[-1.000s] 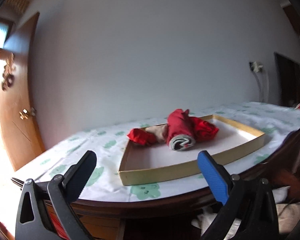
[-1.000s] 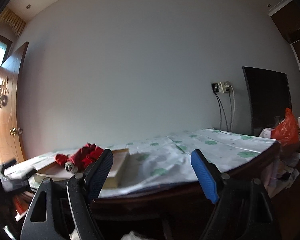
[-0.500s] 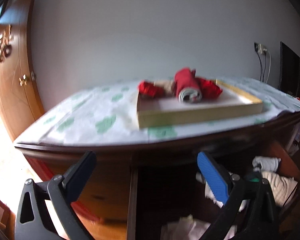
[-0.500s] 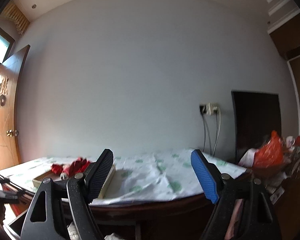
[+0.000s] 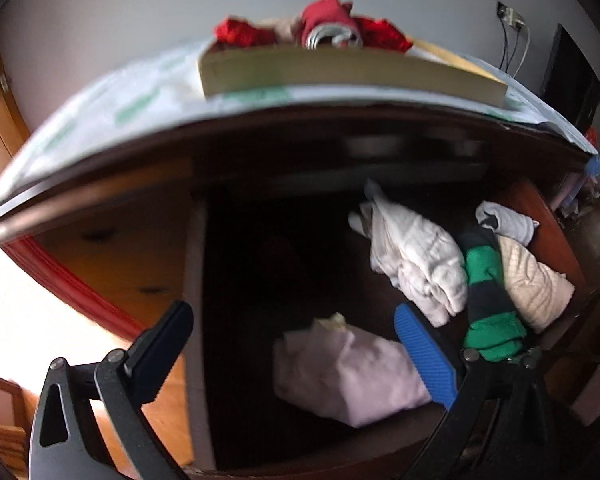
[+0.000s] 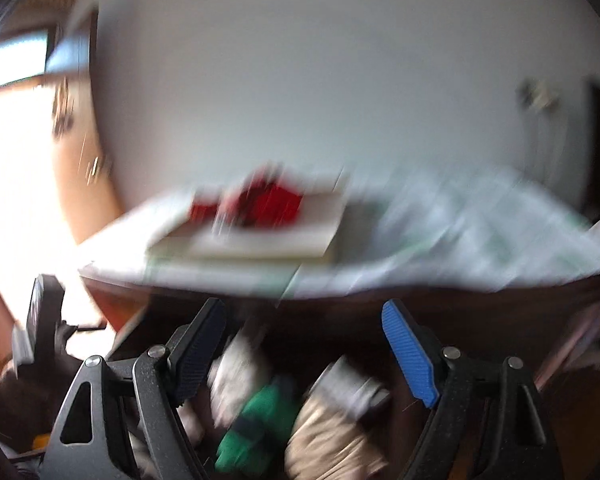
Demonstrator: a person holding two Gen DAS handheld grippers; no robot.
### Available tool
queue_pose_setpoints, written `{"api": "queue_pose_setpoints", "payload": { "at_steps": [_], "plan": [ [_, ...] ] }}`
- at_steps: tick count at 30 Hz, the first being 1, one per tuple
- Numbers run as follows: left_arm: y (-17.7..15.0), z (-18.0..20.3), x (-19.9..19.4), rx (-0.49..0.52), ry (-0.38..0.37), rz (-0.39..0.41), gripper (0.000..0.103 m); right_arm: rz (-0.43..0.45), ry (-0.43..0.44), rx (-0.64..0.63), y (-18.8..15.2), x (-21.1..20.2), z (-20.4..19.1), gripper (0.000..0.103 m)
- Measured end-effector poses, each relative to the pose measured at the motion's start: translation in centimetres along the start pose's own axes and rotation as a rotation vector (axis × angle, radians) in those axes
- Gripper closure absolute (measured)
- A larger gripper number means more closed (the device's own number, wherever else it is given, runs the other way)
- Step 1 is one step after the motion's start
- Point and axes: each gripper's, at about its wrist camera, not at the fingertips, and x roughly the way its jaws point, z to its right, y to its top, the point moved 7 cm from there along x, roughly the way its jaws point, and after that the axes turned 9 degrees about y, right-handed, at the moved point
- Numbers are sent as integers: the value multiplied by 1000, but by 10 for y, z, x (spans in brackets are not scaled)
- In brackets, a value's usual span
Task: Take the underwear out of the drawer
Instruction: 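Lower both open tools down into the open drawer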
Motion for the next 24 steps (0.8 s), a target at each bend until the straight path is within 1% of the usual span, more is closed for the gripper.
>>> {"api": "queue_pose_setpoints", "payload": {
  "at_steps": [2, 3, 5, 9, 12, 13, 14, 15, 18, 20, 22, 23, 24],
  "plan": [
    [-3, 0, 2, -19, -22, -32, 1, -149, 77, 39, -21, 37, -10, 21],
    [-4, 0, 2, -23, -25, -33, 1, -204, 103, 52, -31, 53, -14, 21],
    [-2, -3, 0, -28, -14, -34, 1, -286, 151, 36, -44, 76, -27, 21],
    [5, -18, -8, -39, 24, -18, 1, -442, 245, -103, -64, 113, -68, 22],
    [9, -36, -16, -50, 62, 1, 1, -559, 341, -108, -85, 134, -99, 26],
    [10, -41, -18, -55, 71, 6, 1, -619, 375, -99, -92, 146, -107, 30],
    [11, -47, -21, -63, 80, 10, 1, -655, 390, -96, -98, 153, -114, 34],
    [11, -53, -22, -72, 88, 13, 1, -689, 399, -99, -103, 161, -119, 35],
    [10, -71, -23, -106, 97, 12, 1, -791, 388, -153, -120, 182, -131, 36],
    [8, -76, -20, -112, 100, 4, 1, -826, 388, -181, -126, 189, -138, 36],
    [6, -79, -18, -114, 107, 0, 1, -886, 406, -160, -133, 196, -143, 36],
    [5, -80, -18, -115, 108, 0, 1, -947, 403, -151, -141, 201, -146, 36],
    [4, -81, -17, -118, 106, -1, 1, -979, 393, -157, -147, 205, -148, 36]
  ]
}}
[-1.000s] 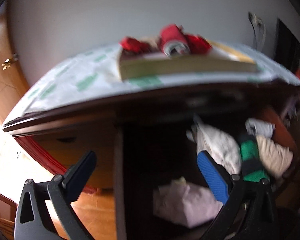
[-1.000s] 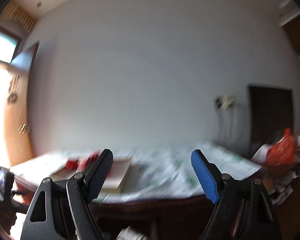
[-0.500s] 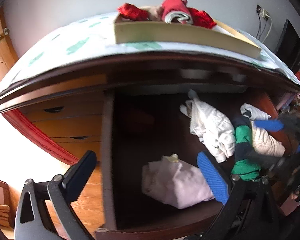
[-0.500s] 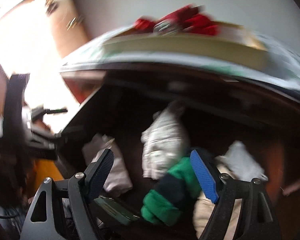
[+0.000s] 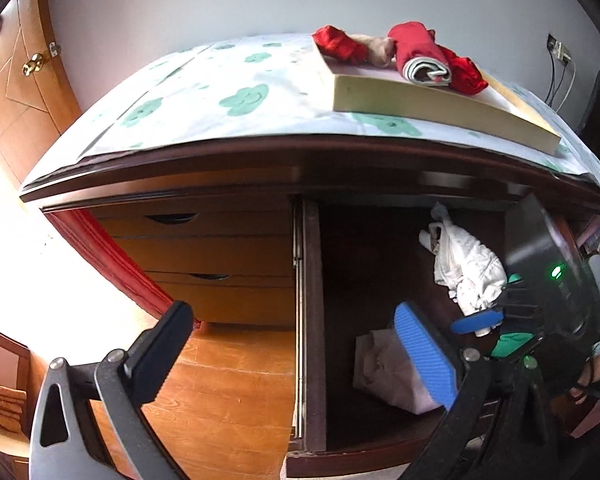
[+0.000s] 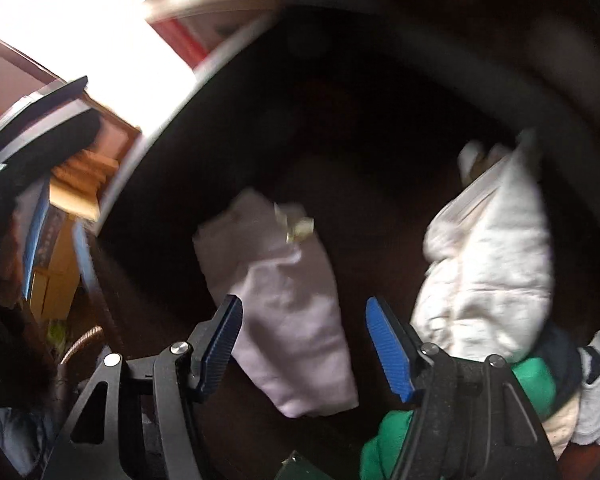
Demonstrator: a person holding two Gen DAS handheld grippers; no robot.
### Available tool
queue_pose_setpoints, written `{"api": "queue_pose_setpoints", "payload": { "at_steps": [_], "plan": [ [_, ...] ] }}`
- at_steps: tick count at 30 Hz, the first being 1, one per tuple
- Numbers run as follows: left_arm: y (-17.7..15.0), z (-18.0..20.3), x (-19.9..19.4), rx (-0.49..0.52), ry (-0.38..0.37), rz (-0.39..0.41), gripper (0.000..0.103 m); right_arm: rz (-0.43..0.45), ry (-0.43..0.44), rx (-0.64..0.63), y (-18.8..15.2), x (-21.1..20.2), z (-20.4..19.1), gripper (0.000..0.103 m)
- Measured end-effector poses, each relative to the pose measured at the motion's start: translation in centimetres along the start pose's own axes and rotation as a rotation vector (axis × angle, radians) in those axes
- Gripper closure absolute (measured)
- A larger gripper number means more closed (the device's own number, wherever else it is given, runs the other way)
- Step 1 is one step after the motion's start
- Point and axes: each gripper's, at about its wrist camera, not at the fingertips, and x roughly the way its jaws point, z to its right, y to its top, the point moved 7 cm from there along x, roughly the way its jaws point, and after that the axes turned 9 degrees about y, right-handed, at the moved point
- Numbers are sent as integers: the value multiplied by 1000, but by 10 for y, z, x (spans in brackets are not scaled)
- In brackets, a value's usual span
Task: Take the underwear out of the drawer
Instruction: 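Lower both open tools down into the open drawer, then grasp the pale pink sock with the right tool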
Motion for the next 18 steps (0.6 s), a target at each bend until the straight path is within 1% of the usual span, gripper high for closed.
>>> {"api": "queue_pose_setpoints", "payload": {
  "at_steps": [1, 4, 6, 8, 12, 13, 14, 15, 16, 17, 18],
  "plan": [
    [0, -1, 1, -5, -5, -2, 1, -15, -12, -7, 1, 5, -1, 36],
    [-2, -1, 4, -5, -14, -4, 1, -38, 8, -4, 4, 15, -8, 36],
    [-3, -1, 5, -2, -14, -8, 1, -50, -15, -8, 5, 22, -9, 36],
    [-3, -1, 7, -5, -17, -14, 1, -81, -28, 5, 5, 32, -8, 36],
    [-3, 0, 6, -4, -30, -16, 1, -89, -54, -14, 9, 40, -14, 36],
    [-3, 1, 5, -2, -32, -16, 1, -85, -55, -17, 9, 40, -15, 39],
    [-3, 2, 4, 0, -33, -15, 1, -85, -55, -33, 8, 41, -18, 52],
    [-3, 2, 4, 1, -38, -15, 1, -88, -46, -55, 5, 41, -22, 62],
    [-2, 3, 3, 0, -44, -17, 1, -94, -16, -54, 1, 43, -25, 74],
    [-2, 6, 3, -2, -55, -21, 1, -90, 20, -24, -2, 43, -25, 75],
    [-2, 8, 3, -4, -66, -25, 1, -81, 30, -21, -2, 43, -25, 75]
  ]
}}
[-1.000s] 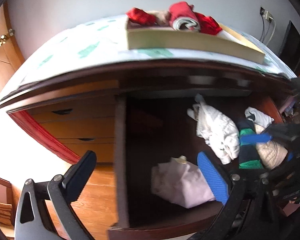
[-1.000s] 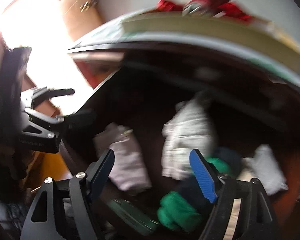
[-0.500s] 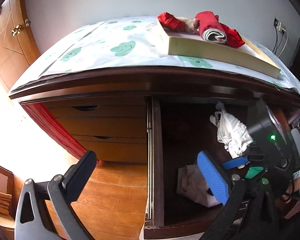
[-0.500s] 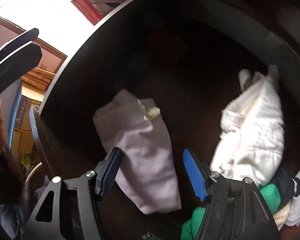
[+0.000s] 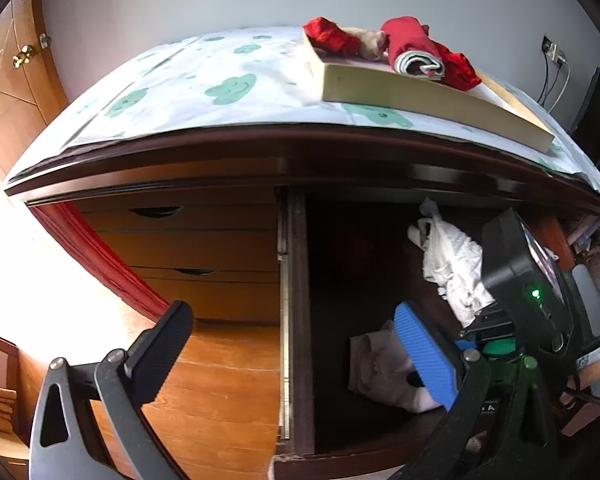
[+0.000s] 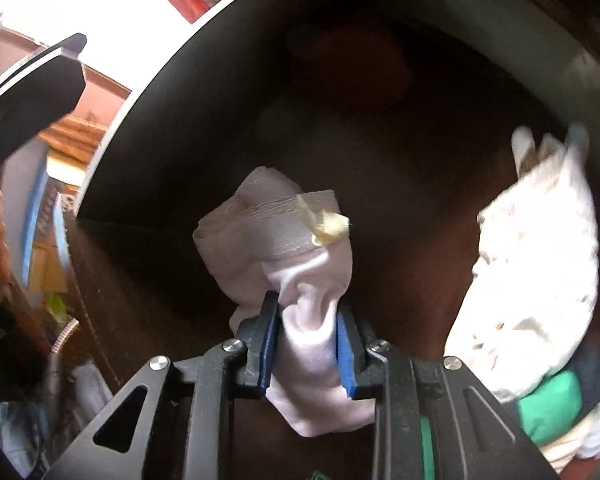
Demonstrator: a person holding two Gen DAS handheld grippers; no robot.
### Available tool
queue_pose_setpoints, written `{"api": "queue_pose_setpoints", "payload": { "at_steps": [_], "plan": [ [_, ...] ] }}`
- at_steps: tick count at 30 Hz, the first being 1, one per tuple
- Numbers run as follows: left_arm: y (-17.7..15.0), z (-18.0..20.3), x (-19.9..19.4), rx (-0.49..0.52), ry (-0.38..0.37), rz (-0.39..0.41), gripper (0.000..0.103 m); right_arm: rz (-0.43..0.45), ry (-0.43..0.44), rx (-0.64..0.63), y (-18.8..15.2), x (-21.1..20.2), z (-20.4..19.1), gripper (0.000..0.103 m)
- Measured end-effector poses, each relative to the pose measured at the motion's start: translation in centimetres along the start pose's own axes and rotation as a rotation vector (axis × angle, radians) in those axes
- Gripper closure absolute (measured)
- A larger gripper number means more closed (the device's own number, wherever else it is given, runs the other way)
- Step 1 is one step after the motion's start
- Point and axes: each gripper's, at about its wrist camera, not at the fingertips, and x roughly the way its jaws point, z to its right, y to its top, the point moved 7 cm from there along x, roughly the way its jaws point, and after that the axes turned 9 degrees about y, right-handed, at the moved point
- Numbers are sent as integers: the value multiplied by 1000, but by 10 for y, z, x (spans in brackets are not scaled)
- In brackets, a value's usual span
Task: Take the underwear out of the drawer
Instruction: 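Grasp the pale pink sock with the right tool, then grasp the white garment with the left tool while the right tool lifts the pink sock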
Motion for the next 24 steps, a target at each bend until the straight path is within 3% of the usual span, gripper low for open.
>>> {"api": "queue_pose_setpoints", "payload": {
  "at_steps": [3, 7, 14, 19, 21, 24],
  "plan": [
    [1, 10, 0, 12, -26, -9, 1, 72, 16, 12, -7, -10, 0, 84],
    [4, 31, 2, 53, -45, -15, 1, 222, 57, 64, -26, -39, 5, 86],
    [14, 83, 16, 100, -85, -70, 1, 603, 151, 291, -71, -129, 59, 86],
    [25, 121, 30, 69, -127, -125, 1, 794, 103, 390, -105, -178, 78, 86],
    [30, 135, 39, 22, -134, -155, 1, 853, 45, 407, -120, -191, 82, 86],
    [32, 149, 53, -24, -106, -190, 3, 917, 7, 423, -142, -205, 86, 86]
  ]
}}
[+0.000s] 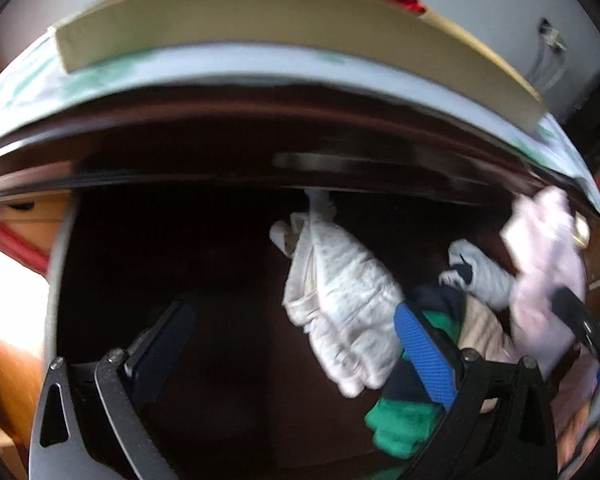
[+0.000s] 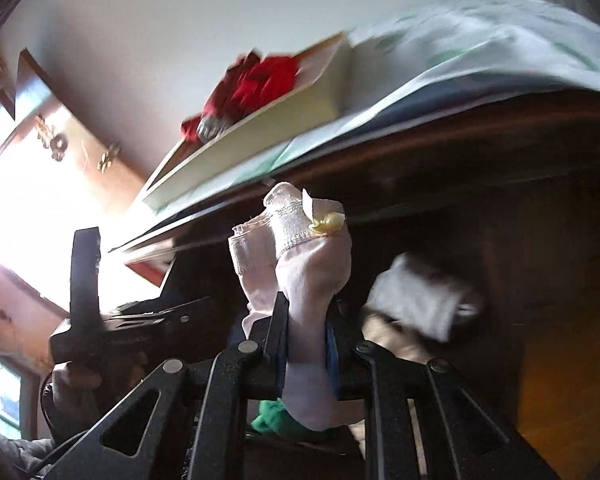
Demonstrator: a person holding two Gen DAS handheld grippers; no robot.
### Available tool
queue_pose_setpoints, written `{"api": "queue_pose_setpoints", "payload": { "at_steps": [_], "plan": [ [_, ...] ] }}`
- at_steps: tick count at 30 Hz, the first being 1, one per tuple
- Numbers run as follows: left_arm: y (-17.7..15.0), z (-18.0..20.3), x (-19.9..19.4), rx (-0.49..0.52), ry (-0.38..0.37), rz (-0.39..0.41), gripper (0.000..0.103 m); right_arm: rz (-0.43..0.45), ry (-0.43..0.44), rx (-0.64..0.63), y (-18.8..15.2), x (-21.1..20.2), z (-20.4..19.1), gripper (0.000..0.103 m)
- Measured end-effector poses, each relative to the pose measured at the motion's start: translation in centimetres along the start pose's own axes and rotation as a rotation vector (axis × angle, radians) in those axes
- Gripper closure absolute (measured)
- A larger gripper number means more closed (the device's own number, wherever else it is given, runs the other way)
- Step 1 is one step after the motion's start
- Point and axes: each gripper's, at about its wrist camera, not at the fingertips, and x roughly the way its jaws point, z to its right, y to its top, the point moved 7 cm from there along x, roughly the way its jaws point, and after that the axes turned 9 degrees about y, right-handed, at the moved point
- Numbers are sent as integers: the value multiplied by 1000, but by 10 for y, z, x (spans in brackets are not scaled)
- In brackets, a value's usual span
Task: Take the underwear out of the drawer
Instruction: 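Grasp the white garment with the left tool while the right tool lifts the pink sock, then lift both held garments out of the drawer and carry them over the box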
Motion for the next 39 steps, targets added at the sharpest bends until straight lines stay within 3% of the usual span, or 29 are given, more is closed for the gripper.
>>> {"api": "queue_pose_setpoints", "payload": {
  "at_steps": [10, 18, 20, 22, 24, 31, 34, 39],
  "plan": [
    [6, 17, 50, -101, 95, -146, 4, 148, 22, 51, 7, -51, 50, 86],
    [5, 15, 61, -158, 132, -149, 4, 300, 12, 36, 27, -92, 55, 86],
    [4, 15, 63, -173, 124, -151, 10, 320, 6, 27, 30, -100, 55, 86],
    [-2, 18, 64, -176, 79, -154, 28, 324, 11, 31, 34, -98, 53, 86],
    [-8, 23, 67, -156, 48, -161, 39, 327, 15, 30, 32, -101, 52, 86],
    [-11, 22, 62, -99, -12, -116, 69, 348, 12, 18, 41, -102, 46, 86],
    [-16, 16, 56, -69, -33, -108, 76, 351, 13, 24, 42, -102, 47, 86],
    [-29, 3, 49, -33, -47, -121, 76, 338, 23, 30, 40, -96, 46, 86]
  ]
}}
